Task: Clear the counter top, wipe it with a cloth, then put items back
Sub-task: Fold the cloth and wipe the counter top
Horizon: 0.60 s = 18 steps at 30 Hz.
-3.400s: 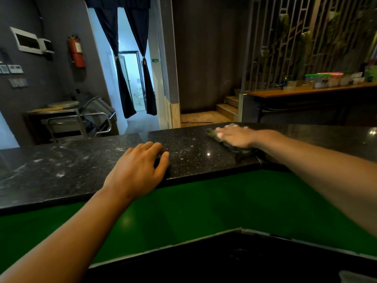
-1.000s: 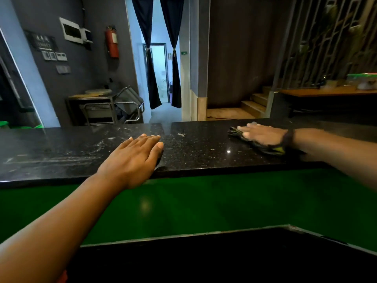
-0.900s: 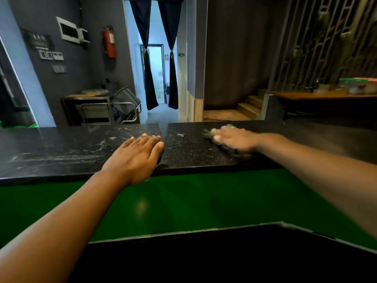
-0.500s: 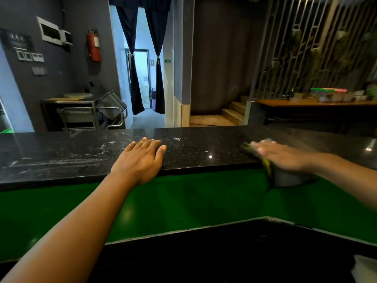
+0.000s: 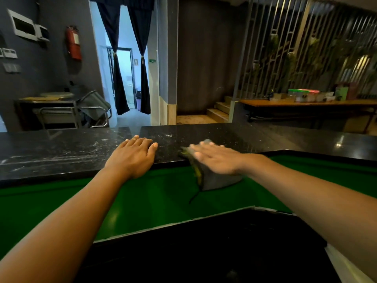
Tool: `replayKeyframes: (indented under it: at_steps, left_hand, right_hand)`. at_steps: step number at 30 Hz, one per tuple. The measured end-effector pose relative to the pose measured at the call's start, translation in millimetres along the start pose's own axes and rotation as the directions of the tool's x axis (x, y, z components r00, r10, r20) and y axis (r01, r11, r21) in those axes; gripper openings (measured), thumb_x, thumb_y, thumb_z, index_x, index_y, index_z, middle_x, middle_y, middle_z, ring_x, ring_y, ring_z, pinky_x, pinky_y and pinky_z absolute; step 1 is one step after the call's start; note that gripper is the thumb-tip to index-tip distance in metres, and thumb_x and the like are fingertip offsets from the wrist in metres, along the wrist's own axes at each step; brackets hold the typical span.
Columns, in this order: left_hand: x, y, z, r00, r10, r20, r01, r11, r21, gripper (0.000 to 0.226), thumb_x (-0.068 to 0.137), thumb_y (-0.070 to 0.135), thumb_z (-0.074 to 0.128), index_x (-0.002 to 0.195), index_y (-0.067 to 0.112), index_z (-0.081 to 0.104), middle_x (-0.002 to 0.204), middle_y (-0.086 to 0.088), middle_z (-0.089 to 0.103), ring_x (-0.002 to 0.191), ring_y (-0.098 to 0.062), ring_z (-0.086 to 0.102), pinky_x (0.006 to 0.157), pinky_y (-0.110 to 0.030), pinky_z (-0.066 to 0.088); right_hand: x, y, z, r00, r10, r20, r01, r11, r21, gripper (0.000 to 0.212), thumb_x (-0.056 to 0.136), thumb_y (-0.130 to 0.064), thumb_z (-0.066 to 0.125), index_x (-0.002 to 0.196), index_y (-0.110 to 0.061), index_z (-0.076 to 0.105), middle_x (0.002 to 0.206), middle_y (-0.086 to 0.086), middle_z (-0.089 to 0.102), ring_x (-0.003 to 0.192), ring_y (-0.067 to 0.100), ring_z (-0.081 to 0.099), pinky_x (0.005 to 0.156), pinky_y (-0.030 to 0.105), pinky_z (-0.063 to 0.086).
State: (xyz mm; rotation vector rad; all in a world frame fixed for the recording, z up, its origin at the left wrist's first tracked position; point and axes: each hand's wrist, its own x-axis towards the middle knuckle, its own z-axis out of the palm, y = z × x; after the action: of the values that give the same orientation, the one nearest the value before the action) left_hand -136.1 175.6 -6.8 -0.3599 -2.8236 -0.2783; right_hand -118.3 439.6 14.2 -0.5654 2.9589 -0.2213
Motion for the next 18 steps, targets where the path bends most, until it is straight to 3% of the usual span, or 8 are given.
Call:
replayKeyframes:
  at_steps: [2, 5, 8, 10, 13, 16, 18]
  left_hand:
    - [-0.6, 0.5, 0.3, 1.0, 0.004, -0.005, -0.004, 1.0, 0.008, 0.059, 0.102, 0.05, 0.012, 0.149, 0.022, 0.034, 0.158, -0.003, 0.03, 0.149, -0.019, 0.014, 0.122, -0.041, 0.01]
    - [-1.4, 2.8, 1.8, 0.999, 0.012, -0.037, -0.011, 0.999, 0.031, 0.059, 0.101, 0.05, 0.011, 0.148, 0.022, 0.034, 0.158, -0.003, 0.031, 0.149, -0.019, 0.015, 0.122, -0.041, 0.01]
    - [-1.3, 5.3, 4.9, 0.997, -0.001, -0.075, 0.005, 0.999, 0.054, 0.06, 0.101, 0.051, 0.01, 0.148, 0.023, 0.034, 0.157, -0.002, 0.033, 0.149, -0.018, 0.017, 0.122, -0.04, 0.011]
    - [2.1, 6.8, 4.5, 0.998, -0.021, -0.065, 0.024, 0.998, 0.052, 0.06, 0.1, 0.052, 0.011, 0.149, 0.025, 0.033, 0.157, 0.0, 0.032, 0.148, -0.017, 0.018, 0.121, -0.04, 0.012]
    - [2.7, 8.0, 3.3, 0.998, -0.044, -0.047, 0.047, 0.998, 0.05, 0.058, 0.101, 0.051, 0.012, 0.149, 0.026, 0.032, 0.158, 0.003, 0.03, 0.148, -0.015, 0.017, 0.121, -0.038, 0.012]
    - [0.0, 8.3, 2.0, 0.996, -0.074, -0.049, 0.077, 0.995, 0.057, 0.056, 0.102, 0.049, 0.014, 0.15, 0.025, 0.031, 0.159, 0.004, 0.028, 0.149, -0.012, 0.015, 0.12, -0.034, 0.01]
    - [-1.3, 8.7, 2.4, 0.995, -0.087, -0.057, 0.091, 0.993, 0.072, 0.056, 0.102, 0.048, 0.014, 0.151, 0.025, 0.03, 0.159, 0.004, 0.028, 0.149, -0.011, 0.014, 0.121, -0.033, 0.01]
  right_hand:
    - [-12.0, 48.6, -7.7, 0.989, 0.144, -0.021, -0.143, 0.989, 0.033, 0.059, 0.097, -0.057, 0.007, 0.152, -0.038, 0.0, 0.162, -0.004, -0.007, 0.147, 0.018, -0.013, 0.116, 0.048, -0.008]
    - [-7.7, 124.8, -22.4, 0.917, 0.4, -0.003, -0.4, 0.917, -0.013, 0.063, 0.097, -0.057, 0.007, 0.154, -0.031, 0.002, 0.162, -0.003, -0.007, 0.148, 0.022, -0.012, 0.116, 0.049, -0.008]
    - [27.6, 142.7, -32.4, 0.871, 0.49, -0.027, -0.491, 0.868, -0.079, 0.066, 0.098, -0.057, 0.007, 0.155, -0.023, 0.003, 0.163, 0.004, -0.004, 0.149, 0.027, -0.003, 0.119, 0.043, -0.004]
    - [49.1, 110.7, -30.7, 0.922, 0.386, -0.037, -0.388, 0.92, -0.064, 0.062, 0.101, -0.053, 0.009, 0.155, -0.023, 0.005, 0.163, 0.006, -0.002, 0.149, 0.027, -0.002, 0.118, 0.045, -0.002]
    - [62.1, 40.6, -17.7, 0.998, 0.061, -0.018, -0.062, 0.997, -0.034, 0.058, 0.101, -0.054, 0.011, 0.154, -0.032, 0.006, 0.163, 0.002, 0.0, 0.149, 0.023, -0.007, 0.116, 0.053, -0.004]
    - [51.8, 15.0, -6.5, 0.966, -0.257, 0.03, 0.258, 0.965, -0.039, 0.057, 0.098, -0.058, 0.013, 0.152, -0.041, 0.006, 0.162, -0.008, -0.001, 0.148, 0.013, -0.01, 0.117, 0.046, -0.005]
    - [44.8, 35.8, -9.1, 0.938, -0.344, 0.042, 0.345, 0.938, -0.016, 0.062, 0.09, -0.062, 0.012, 0.15, -0.045, 0.007, 0.161, -0.012, -0.001, 0.146, 0.008, -0.01, 0.119, 0.043, -0.006]
